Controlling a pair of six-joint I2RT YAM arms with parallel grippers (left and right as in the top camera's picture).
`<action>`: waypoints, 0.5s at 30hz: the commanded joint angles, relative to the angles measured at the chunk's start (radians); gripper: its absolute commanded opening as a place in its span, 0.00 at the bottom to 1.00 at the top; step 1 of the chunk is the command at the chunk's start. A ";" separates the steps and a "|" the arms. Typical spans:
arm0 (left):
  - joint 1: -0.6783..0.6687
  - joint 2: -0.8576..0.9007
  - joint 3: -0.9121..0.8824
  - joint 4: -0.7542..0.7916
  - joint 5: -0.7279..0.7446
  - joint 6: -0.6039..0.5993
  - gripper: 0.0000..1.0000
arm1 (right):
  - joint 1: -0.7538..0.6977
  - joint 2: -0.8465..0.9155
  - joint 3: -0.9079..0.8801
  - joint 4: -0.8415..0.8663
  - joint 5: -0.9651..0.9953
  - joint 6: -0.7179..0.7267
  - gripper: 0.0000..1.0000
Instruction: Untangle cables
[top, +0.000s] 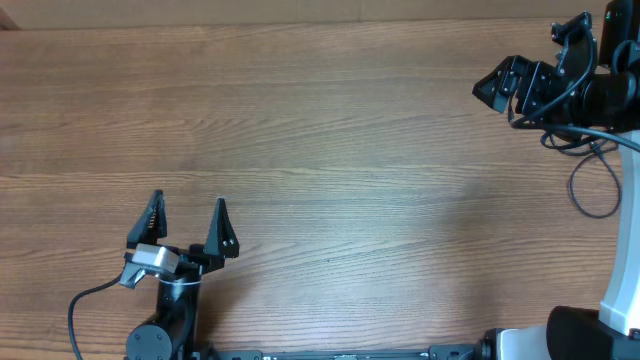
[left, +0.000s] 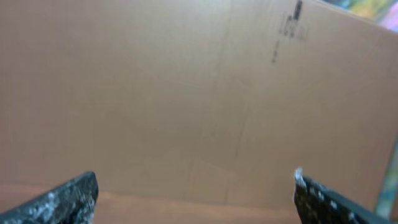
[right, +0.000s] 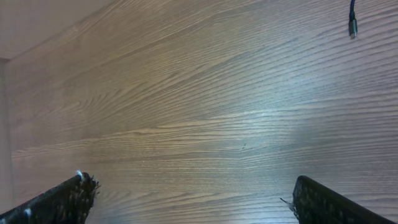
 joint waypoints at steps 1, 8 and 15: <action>0.018 -0.067 -0.006 -0.111 -0.042 0.002 1.00 | 0.000 -0.006 0.006 0.003 -0.005 -0.002 1.00; 0.055 -0.066 -0.006 -0.363 -0.079 0.001 1.00 | 0.000 -0.006 0.006 0.003 -0.005 -0.002 1.00; 0.056 -0.066 -0.006 -0.526 -0.098 0.109 1.00 | 0.000 -0.006 0.006 0.003 -0.005 -0.002 1.00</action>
